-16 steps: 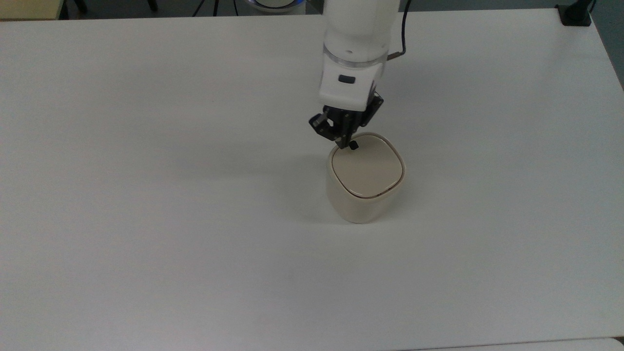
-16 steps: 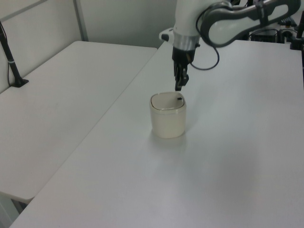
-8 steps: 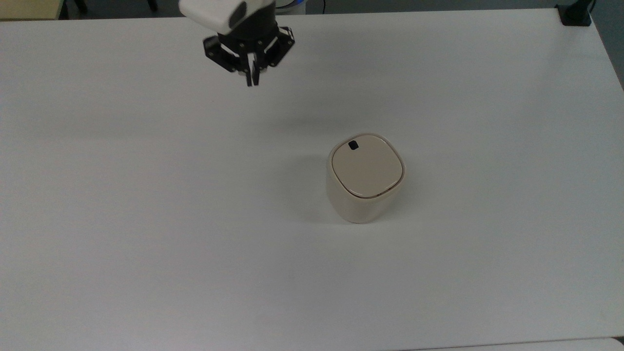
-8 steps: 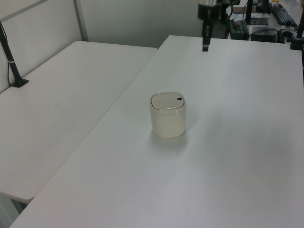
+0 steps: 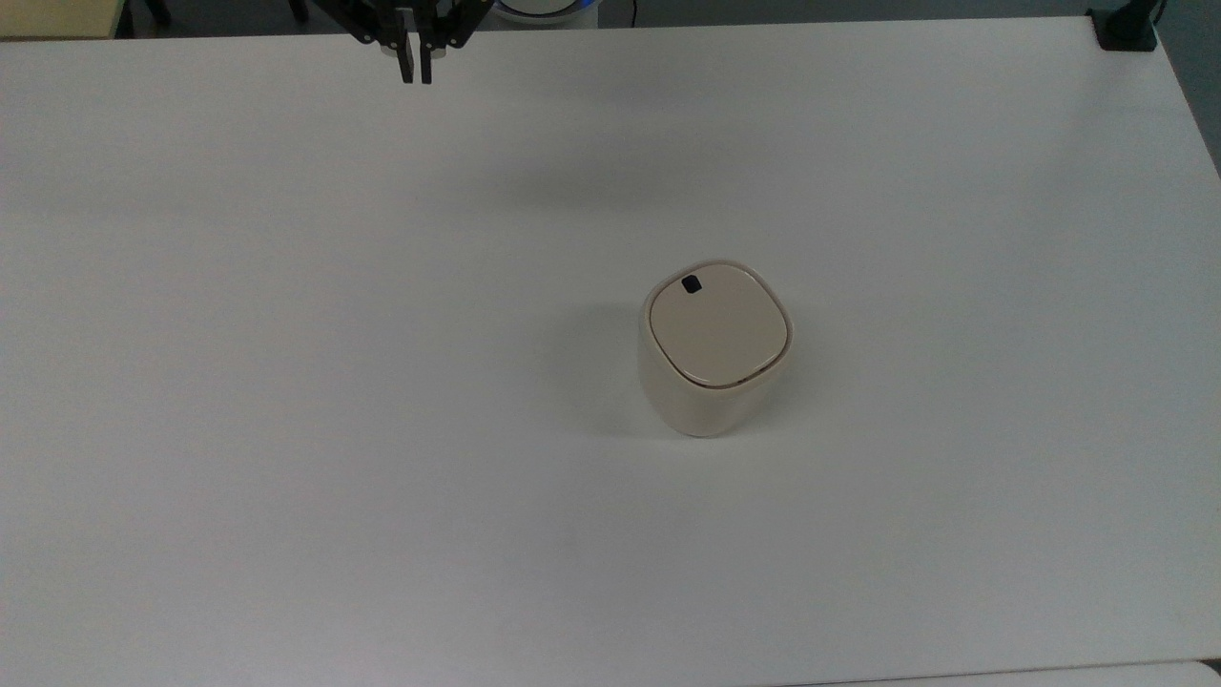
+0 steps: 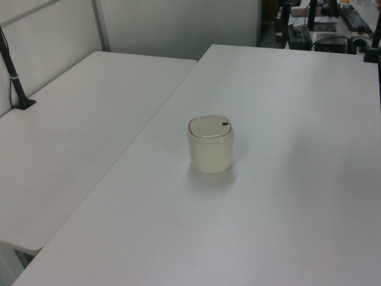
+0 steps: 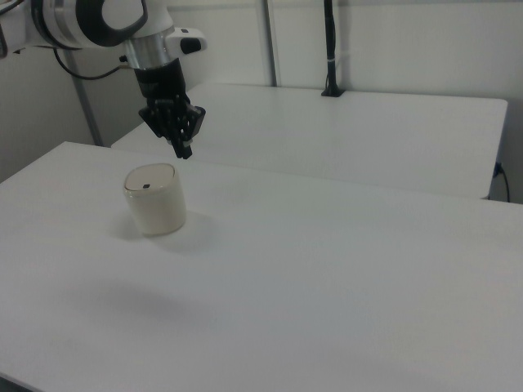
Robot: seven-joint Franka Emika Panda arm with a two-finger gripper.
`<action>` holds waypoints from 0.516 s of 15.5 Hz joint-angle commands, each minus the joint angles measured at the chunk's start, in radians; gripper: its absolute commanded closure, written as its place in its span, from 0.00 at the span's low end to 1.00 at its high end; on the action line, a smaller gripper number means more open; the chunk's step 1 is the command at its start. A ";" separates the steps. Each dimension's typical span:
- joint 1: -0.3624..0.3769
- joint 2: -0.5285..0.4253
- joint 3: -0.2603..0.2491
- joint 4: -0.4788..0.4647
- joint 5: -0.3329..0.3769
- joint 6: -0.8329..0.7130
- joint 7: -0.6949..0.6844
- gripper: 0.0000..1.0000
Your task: Close the trash bin
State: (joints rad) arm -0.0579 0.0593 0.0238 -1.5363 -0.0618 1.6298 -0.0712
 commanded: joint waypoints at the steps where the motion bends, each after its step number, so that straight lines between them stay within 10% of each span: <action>1: 0.079 -0.021 -0.053 -0.034 0.004 0.001 0.053 0.79; 8: 0.122 -0.018 -0.081 -0.045 0.005 0.004 0.056 0.64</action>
State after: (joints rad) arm 0.0464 0.0599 -0.0321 -1.5586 -0.0617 1.6298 -0.0283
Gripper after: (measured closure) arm 0.740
